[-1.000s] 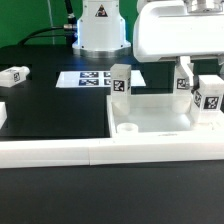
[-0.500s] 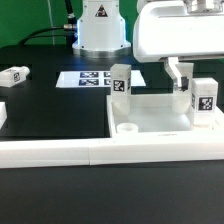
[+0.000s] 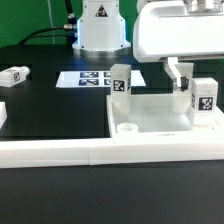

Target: Assemble square table

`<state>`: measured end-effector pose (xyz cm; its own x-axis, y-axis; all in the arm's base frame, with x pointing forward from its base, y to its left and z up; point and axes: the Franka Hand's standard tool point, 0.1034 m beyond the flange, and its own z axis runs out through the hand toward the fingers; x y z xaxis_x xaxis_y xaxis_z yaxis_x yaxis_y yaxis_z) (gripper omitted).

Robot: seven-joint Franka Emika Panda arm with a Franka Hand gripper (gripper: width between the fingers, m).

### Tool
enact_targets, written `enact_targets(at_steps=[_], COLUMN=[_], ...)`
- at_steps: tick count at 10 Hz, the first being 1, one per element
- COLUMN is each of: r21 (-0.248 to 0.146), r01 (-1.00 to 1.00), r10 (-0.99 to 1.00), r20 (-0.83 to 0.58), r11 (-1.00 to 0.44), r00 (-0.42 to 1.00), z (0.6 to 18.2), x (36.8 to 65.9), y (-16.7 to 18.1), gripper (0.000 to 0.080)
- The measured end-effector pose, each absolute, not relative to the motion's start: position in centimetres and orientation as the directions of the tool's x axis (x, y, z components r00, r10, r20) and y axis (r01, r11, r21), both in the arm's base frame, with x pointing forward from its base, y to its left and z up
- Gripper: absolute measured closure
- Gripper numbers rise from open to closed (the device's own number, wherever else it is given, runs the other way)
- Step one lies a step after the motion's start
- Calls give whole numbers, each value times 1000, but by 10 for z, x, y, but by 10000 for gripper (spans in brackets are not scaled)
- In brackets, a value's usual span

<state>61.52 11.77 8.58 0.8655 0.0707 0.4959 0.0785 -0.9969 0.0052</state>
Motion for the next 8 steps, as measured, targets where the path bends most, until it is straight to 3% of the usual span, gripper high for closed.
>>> enact_targets(at_steps=[2,4,6,8], r21=[-50,-56,-92,-100], r01=[20,4,-27,-43], r10=[-1,-16,-44,-48], r20=[387,350,185,42], r11=[-999,-998,-995,-994], r00=[922,937,982,998], z=[89,87,82,80], x=[616,616,615,615], y=[115,110,118,124], gripper=[151,151,151,151])
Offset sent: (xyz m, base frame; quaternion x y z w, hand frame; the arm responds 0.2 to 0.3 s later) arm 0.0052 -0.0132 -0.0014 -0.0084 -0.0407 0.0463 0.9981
